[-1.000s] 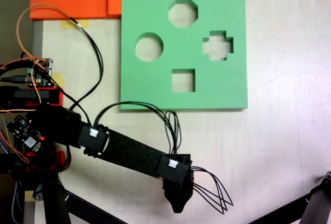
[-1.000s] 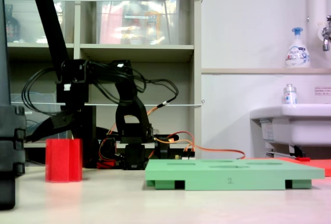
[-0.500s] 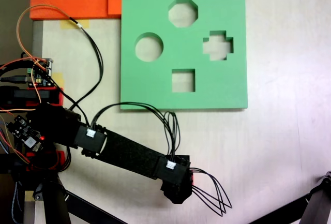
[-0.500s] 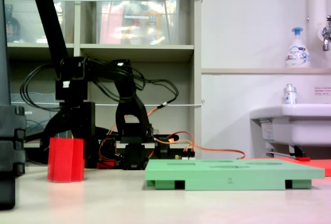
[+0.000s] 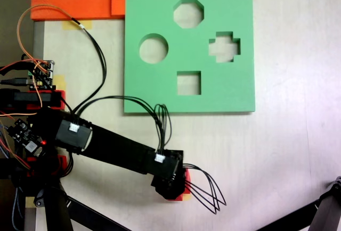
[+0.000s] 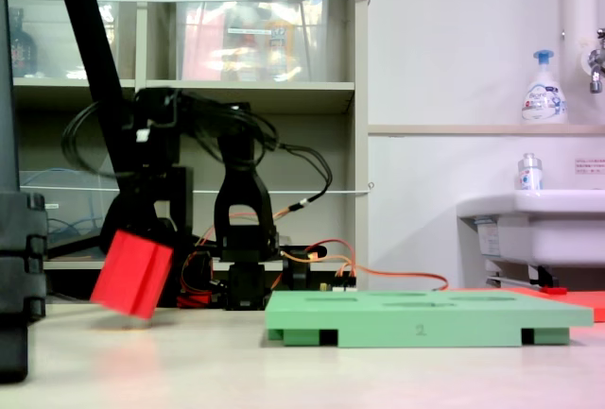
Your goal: Put the cross columnar block into the corresponding hole
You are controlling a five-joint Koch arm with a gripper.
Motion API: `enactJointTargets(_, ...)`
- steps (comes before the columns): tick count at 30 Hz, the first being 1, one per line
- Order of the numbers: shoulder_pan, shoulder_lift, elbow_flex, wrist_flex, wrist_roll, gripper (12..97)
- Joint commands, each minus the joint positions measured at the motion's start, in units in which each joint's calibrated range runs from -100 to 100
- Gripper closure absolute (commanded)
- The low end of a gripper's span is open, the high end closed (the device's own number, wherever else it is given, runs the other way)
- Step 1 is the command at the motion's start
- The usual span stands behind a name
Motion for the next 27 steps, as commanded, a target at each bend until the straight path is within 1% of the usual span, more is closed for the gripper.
enactJointTargets(1,1.47,-10.5,1.31,-3.03,1.81,66.0)
enactJointTargets(4,4.25,-18.46,1.41,-3.03,4.93,66.0)
enactJointTargets(11,11.72,-25.3,2.01,-3.03,11.72,65.8)
enactJointTargets(14,15.19,-24.74,5.1,-3.03,15.29,66.0)
enactJointTargets(18,19.19,-19.3,10.88,-3.03,19.49,66.0)
enactJointTargets(23,22.76,-16.22,11.48,-3.03,23.79,66.0)
enactJointTargets(27,25.05,-10.5,14.17,3.22,25.4,66.0)
